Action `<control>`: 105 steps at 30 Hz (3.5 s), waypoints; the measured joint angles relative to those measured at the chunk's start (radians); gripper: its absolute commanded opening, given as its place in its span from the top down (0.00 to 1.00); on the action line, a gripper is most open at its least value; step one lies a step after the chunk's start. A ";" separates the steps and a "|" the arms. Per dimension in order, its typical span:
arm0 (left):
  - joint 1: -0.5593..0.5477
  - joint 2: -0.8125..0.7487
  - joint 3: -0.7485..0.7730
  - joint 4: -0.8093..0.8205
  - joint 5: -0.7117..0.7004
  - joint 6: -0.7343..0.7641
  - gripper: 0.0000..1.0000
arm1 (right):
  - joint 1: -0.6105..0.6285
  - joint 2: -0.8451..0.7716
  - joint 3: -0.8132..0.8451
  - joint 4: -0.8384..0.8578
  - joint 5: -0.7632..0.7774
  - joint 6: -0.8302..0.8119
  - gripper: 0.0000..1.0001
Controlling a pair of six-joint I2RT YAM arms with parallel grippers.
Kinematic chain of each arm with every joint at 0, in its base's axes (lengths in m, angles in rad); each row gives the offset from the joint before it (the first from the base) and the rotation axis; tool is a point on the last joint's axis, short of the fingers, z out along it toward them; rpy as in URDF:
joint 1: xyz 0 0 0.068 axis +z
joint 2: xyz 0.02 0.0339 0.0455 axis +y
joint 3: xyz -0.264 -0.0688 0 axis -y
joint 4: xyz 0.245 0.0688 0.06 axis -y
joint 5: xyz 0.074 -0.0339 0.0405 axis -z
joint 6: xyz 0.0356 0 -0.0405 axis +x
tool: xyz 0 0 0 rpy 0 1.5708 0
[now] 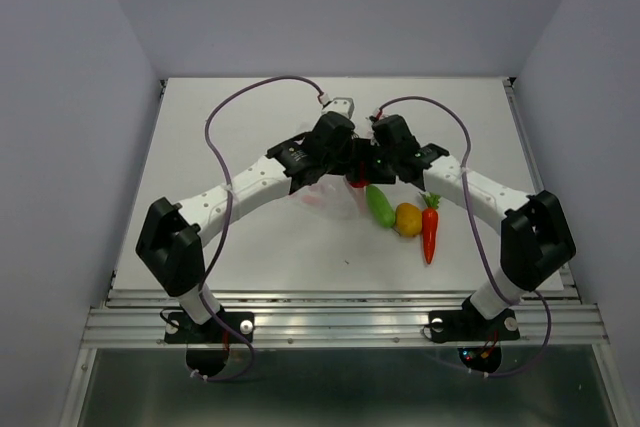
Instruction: Place the food in the zip-top bag and seal the zipper
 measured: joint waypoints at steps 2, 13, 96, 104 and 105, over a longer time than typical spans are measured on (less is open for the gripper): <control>0.000 -0.008 -0.005 -0.001 -0.010 -0.004 1.00 | 0.021 0.006 0.024 -0.023 0.061 0.000 0.38; 0.002 -0.071 -0.062 0.014 0.015 -0.056 1.00 | 0.060 -0.023 0.037 -0.041 0.137 -0.074 0.02; 0.103 -0.109 -0.311 0.195 0.142 -0.090 1.00 | 0.523 -0.298 -0.308 -0.446 0.047 -0.130 0.00; 0.103 -0.109 -0.311 0.195 0.145 -0.086 1.00 | 0.553 -0.203 -0.318 -0.445 0.061 -0.132 0.00; 0.103 -0.109 -0.311 0.195 0.145 -0.085 1.00 | 0.559 -0.191 -0.325 -0.447 0.065 -0.131 0.00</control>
